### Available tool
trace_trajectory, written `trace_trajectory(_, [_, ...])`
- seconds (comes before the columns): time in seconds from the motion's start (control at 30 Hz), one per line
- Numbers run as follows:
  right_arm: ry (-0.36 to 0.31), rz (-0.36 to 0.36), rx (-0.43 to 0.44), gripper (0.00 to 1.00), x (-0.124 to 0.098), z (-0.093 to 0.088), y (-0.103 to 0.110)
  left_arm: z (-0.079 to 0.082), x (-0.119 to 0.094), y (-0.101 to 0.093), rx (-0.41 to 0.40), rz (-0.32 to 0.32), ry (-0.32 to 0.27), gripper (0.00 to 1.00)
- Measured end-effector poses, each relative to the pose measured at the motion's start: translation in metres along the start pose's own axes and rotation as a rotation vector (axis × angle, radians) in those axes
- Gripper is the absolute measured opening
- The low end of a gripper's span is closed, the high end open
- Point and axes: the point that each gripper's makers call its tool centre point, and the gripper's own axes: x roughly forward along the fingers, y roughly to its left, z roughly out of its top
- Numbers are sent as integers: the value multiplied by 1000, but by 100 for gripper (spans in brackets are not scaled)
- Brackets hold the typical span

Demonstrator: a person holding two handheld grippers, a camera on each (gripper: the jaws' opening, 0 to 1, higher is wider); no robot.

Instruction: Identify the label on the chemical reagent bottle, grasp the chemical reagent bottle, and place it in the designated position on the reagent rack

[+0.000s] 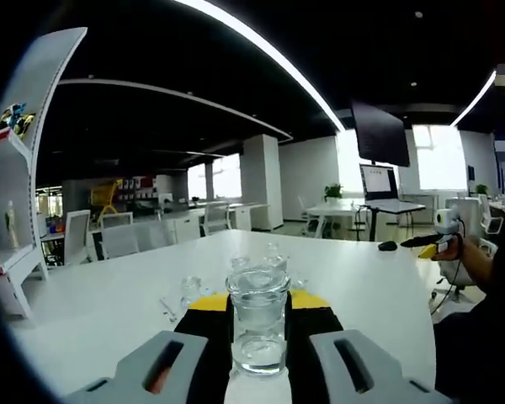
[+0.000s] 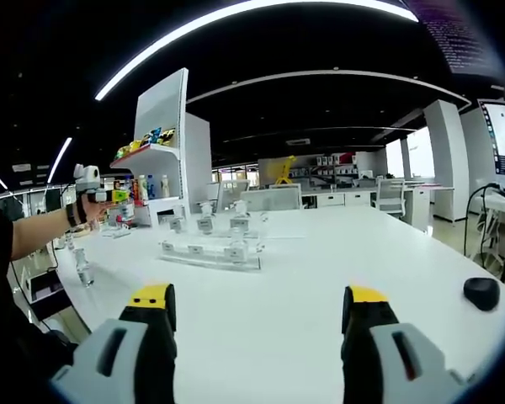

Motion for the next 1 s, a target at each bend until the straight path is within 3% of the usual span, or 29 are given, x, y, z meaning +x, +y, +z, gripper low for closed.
trace_trajectory(0.3, [0,0,3,77,1,0,0,8,16,2,3,-1,-11,23])
trace_trajectory(1.0, [8,-16,0,77,-1,-2,-7,7,45,3,-2,-6,-29,23])
